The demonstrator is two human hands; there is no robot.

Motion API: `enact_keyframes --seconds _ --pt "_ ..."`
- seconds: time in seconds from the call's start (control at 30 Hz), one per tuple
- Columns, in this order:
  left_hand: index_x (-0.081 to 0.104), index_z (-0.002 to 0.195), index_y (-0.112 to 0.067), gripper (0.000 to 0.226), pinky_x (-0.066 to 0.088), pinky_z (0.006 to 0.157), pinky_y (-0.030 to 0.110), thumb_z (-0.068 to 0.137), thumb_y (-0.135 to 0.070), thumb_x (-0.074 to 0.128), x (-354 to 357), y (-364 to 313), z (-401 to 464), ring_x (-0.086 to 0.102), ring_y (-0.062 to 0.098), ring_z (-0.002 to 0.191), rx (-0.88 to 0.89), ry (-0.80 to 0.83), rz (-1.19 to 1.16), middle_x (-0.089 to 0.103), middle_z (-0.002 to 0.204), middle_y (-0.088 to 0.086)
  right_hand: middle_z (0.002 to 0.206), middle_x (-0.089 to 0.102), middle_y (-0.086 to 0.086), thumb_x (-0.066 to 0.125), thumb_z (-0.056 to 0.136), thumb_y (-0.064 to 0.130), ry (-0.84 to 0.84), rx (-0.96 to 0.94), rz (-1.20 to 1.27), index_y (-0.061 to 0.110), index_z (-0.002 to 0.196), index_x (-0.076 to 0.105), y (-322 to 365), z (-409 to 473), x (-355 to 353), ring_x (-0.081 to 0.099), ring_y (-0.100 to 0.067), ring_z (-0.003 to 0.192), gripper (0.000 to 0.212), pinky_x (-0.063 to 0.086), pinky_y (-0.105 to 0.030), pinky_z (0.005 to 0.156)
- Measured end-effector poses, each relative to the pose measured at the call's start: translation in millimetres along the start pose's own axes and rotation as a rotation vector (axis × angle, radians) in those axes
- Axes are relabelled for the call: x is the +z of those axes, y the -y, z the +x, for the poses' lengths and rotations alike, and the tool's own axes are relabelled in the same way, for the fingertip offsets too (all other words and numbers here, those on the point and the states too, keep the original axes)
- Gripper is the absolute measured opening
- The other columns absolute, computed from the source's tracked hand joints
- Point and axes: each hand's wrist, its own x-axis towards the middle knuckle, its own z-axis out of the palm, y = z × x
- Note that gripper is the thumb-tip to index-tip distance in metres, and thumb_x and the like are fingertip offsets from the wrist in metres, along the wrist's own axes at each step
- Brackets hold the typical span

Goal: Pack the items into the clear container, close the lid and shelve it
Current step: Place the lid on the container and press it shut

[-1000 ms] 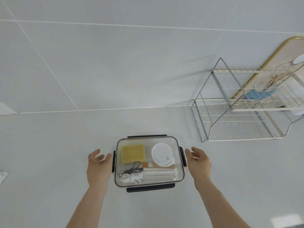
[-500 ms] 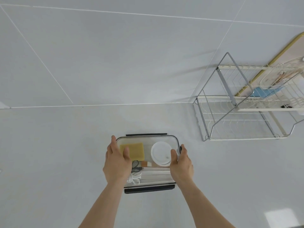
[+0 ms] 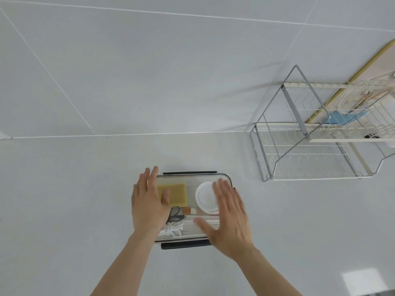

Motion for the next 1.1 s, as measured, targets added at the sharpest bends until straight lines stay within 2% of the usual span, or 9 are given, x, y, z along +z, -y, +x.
enact_keyframes --seconds 0.1,0.23,0.3,0.37,0.63,0.93,1.1 --pt "0.028 0.148 -0.029 0.055 0.022 0.118 0.045 0.097 -0.03 0.049 -2.6 -14.5 15.3 0.022 0.024 0.145 0.225 -0.002 0.082 0.033 0.157 0.0 0.17 0.01 -0.002 0.048 0.077 0.089 0.236 -0.219 -0.064 0.023 0.16 0.013 4.0 -5.7 4.6 0.002 -0.024 0.157 0.112 0.019 -0.054 0.124" --pt "0.03 0.147 -0.03 0.049 0.023 0.117 0.042 0.1 -0.031 0.044 9.1 -33.2 39.0 0.031 0.023 0.141 0.421 0.15 0.167 0.042 0.151 -0.002 0.171 0.004 -0.002 0.043 0.071 0.095 0.365 -0.219 -0.204 0.028 0.16 0.01 5.5 -5.3 8.2 -0.004 -0.025 0.157 0.117 0.018 -0.054 0.124" --pt "0.033 0.145 -0.03 0.045 0.022 0.116 0.039 0.101 -0.033 0.041 19.0 -35.4 42.7 0.038 0.021 0.133 0.436 0.221 0.214 0.048 0.145 -0.004 0.171 0.005 -0.002 0.043 0.071 0.095 0.383 -0.207 -0.231 0.028 0.16 0.01 5.6 -5.2 10.5 -0.004 -0.025 0.157 0.116 0.016 -0.053 0.123" --pt "0.038 0.142 -0.03 0.041 0.018 0.118 0.037 0.101 -0.035 0.037 27.7 -33.5 42.2 0.042 0.02 0.128 0.439 0.223 0.266 0.053 0.138 -0.007 0.171 0.006 -0.003 0.042 0.071 0.095 0.397 -0.202 -0.242 0.027 0.16 0.01 5.4 -4.4 12.1 -0.003 -0.025 0.157 0.116 0.015 -0.053 0.122" --pt "0.045 0.131 -0.031 0.032 0.026 0.108 0.037 0.101 -0.036 0.034 35.2 -34.7 46.6 0.047 0.02 0.117 0.412 0.223 0.3 0.057 0.125 -0.01 0.171 0.004 -0.005 0.039 0.075 0.092 0.441 -0.204 -0.294 0.026 0.16 0.006 6.8 -1.1 12.2 -0.003 -0.027 0.157 0.113 0.011 -0.054 0.121" --pt "0.047 0.125 -0.03 0.029 0.031 0.098 0.038 0.101 -0.036 0.032 36.9 -40.1 58.4 0.049 0.02 0.112 0.383 0.311 0.333 0.057 0.124 -0.008 0.17 0.005 -0.007 0.039 0.078 0.09 0.466 -0.199 -0.326 0.024 0.16 0.011 8.9 -1.9 11.5 -0.002 -0.028 0.157 0.109 0.01 -0.054 0.12" --pt "0.044 0.126 -0.033 0.031 0.032 0.097 0.039 0.101 -0.037 0.026 38.1 -41.1 58.1 0.049 0.021 0.112 0.38 0.316 0.373 0.058 0.125 -0.009 0.17 0.001 -0.01 0.041 0.077 0.089 0.451 -0.211 -0.328 0.022 0.16 0.008 10.3 -4.5 10.2 -0.005 -0.031 0.156 0.112 0.01 -0.056 0.12"
